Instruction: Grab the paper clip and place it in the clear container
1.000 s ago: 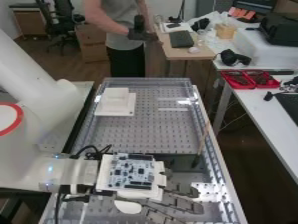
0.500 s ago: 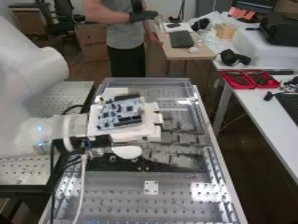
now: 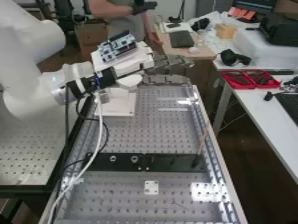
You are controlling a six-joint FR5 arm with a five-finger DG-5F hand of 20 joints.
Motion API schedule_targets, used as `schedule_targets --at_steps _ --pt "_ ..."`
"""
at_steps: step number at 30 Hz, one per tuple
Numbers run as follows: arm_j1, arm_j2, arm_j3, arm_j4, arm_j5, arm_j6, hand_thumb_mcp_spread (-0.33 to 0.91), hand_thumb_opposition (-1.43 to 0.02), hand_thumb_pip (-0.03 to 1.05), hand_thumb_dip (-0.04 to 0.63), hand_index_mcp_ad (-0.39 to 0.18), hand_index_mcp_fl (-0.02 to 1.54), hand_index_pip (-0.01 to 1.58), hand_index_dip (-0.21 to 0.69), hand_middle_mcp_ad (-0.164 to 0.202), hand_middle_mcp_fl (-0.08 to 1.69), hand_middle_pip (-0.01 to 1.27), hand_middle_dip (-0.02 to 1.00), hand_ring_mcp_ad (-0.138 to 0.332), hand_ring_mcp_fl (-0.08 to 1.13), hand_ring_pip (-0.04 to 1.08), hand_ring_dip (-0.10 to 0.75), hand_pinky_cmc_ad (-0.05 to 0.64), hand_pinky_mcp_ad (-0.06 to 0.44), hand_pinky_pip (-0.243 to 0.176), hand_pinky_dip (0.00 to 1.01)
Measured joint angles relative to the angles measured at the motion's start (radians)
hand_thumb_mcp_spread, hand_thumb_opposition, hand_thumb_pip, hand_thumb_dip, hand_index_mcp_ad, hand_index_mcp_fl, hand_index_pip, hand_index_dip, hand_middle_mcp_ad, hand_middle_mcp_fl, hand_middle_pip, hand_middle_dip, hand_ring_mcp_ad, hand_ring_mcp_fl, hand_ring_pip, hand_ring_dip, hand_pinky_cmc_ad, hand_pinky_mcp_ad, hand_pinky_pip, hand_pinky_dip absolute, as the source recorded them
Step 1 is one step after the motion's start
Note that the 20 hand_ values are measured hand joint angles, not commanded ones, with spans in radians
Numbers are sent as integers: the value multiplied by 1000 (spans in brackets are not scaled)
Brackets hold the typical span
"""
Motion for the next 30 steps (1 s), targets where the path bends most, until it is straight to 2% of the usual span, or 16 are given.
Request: schedule_targets --at_steps 9,17,30 --pt "136 16 -32 16 125 -6 492 -930 599 291 -141 572 1442 101 35 230 129 175 101 49 99 101 342 279 56 192" --pt "249 -14 -29 19 244 -10 492 -930 599 295 -141 572 1442 101 35 230 129 175 101 49 99 101 342 278 56 192" --pt "353 -140 106 -94 371 -28 492 -930 599 291 -141 572 1442 101 35 230 129 171 99 45 99 101 340 279 56 192"
